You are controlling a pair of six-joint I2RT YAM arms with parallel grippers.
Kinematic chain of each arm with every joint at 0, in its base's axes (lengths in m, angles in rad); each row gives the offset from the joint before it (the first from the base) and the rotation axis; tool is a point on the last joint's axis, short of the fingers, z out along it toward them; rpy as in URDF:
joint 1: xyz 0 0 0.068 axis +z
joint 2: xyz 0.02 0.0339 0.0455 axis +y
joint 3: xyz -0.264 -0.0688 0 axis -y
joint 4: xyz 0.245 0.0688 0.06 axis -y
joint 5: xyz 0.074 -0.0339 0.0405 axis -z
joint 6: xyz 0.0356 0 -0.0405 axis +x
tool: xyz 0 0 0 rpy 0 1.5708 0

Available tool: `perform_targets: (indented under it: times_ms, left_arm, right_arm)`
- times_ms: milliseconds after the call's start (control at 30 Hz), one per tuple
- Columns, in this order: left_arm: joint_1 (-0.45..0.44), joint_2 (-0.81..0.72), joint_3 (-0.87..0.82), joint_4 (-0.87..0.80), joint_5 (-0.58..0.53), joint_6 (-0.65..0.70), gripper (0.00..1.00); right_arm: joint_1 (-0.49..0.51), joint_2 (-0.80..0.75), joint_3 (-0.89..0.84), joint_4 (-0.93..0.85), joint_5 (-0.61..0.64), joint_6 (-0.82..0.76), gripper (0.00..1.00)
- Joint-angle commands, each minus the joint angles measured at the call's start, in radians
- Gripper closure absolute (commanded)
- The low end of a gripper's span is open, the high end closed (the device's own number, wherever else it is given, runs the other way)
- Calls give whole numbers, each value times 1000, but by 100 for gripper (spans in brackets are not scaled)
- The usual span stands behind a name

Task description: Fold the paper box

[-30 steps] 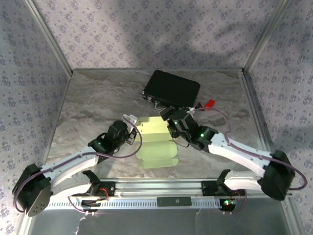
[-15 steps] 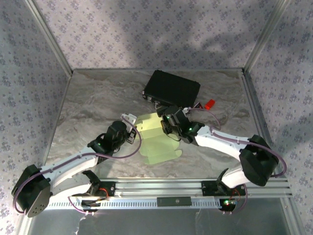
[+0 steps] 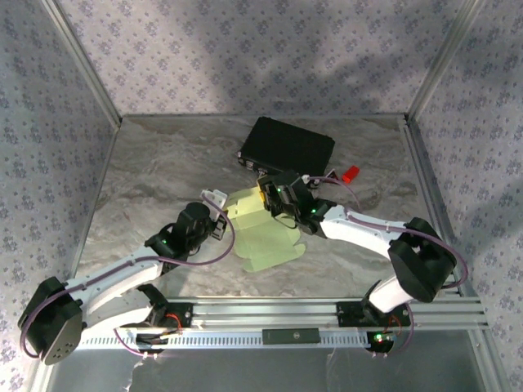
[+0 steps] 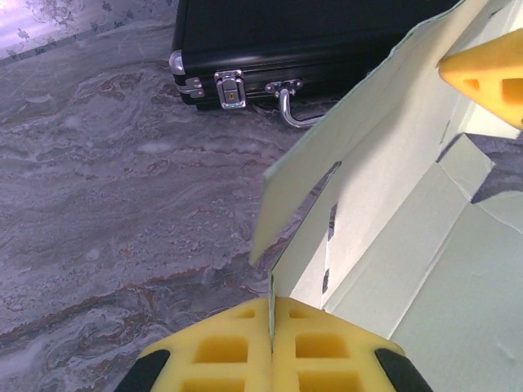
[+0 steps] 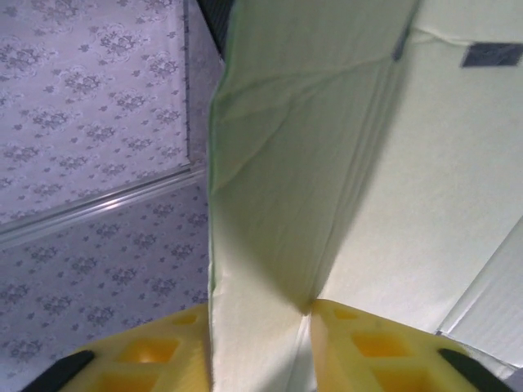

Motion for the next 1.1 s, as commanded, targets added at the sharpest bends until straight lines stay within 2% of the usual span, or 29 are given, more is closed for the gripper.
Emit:
perform_targets:
  times_ms: [0, 467, 800, 900, 1067]
  left_arm:
    - [-5, -13, -1, 24, -18, -8, 100]
    - [0, -32, -1, -5, -13, -11, 100]
    - [40, -70, -36, -17, 14, -25, 100]
    - [41, -61, -35, -12, 15, -26, 100]
    - [41, -59, -31, -19, 16, -30, 100]
  right_arm:
    - [-5, 8, 1, 21, 0, 7, 72]
    - [-13, 16, -3, 14, -10, 9, 87]
    - [-20, 50, -25, 24, -28, 5, 87]
    - [-23, 60, -31, 32, -30, 4, 100]
    - [-21, 66, -35, 33, -22, 0, 100]
